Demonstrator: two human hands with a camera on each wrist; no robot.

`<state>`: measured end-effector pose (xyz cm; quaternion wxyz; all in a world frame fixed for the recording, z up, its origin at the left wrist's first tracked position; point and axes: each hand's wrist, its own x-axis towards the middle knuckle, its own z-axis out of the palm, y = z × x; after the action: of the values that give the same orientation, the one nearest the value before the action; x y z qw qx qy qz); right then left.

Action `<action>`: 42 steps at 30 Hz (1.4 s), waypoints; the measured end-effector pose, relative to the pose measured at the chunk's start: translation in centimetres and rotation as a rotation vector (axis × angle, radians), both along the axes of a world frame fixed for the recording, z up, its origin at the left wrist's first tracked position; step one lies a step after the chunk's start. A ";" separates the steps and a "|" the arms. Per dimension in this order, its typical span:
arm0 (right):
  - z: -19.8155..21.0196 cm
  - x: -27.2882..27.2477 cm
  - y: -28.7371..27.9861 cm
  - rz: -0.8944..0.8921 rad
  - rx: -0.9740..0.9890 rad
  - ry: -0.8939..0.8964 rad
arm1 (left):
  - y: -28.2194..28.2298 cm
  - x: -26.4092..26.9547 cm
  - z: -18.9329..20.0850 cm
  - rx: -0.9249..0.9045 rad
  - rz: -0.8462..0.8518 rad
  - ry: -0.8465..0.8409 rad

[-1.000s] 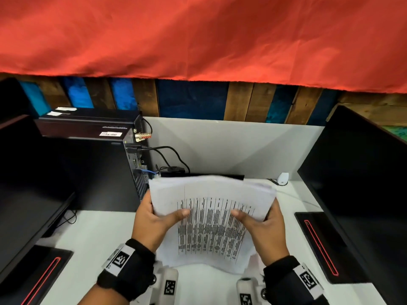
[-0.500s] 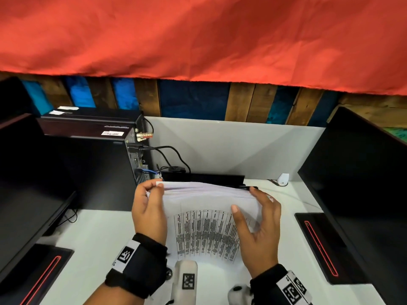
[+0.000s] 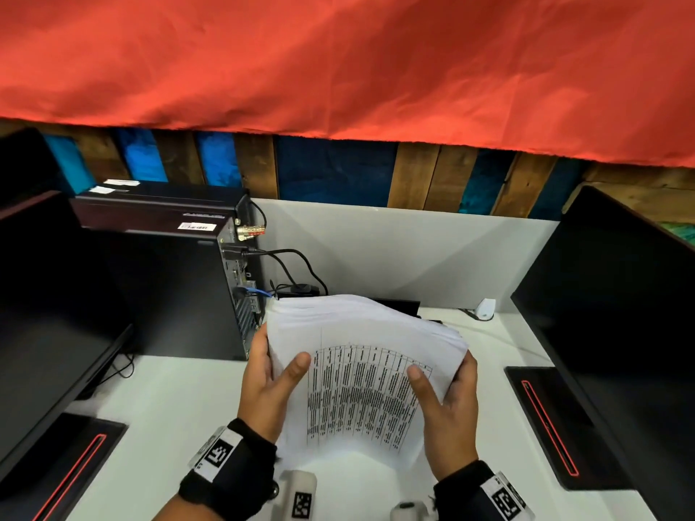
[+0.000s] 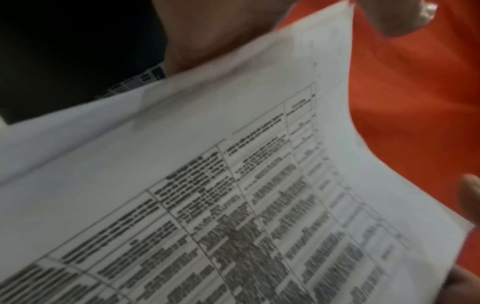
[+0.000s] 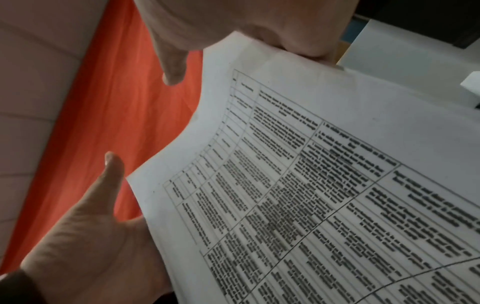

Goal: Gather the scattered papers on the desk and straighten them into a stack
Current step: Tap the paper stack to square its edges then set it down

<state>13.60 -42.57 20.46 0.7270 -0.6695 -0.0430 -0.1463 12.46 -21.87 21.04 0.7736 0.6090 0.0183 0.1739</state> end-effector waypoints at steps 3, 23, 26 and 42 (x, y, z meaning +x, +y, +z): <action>0.5 0.1 0.1 0.033 0.015 -0.005 | -0.2 -0.1 0.1 0.007 -0.042 -0.013; 1.4 0.1 1.0 -0.168 -0.385 -0.224 | -1.7 2.5 3.9 0.004 0.350 0.125; 1.5 0.4 0.7 -0.186 -0.330 -0.192 | -1.2 2.6 3.6 -0.089 0.311 0.106; -3.3 2.8 -2.4 0.155 -0.107 0.387 | 1.4 2.0 -5.7 0.058 -0.125 0.386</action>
<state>16.38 -44.96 17.20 0.6940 -0.7176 0.0385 0.0438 14.42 -20.47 15.34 0.7472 0.6529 0.1237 0.0061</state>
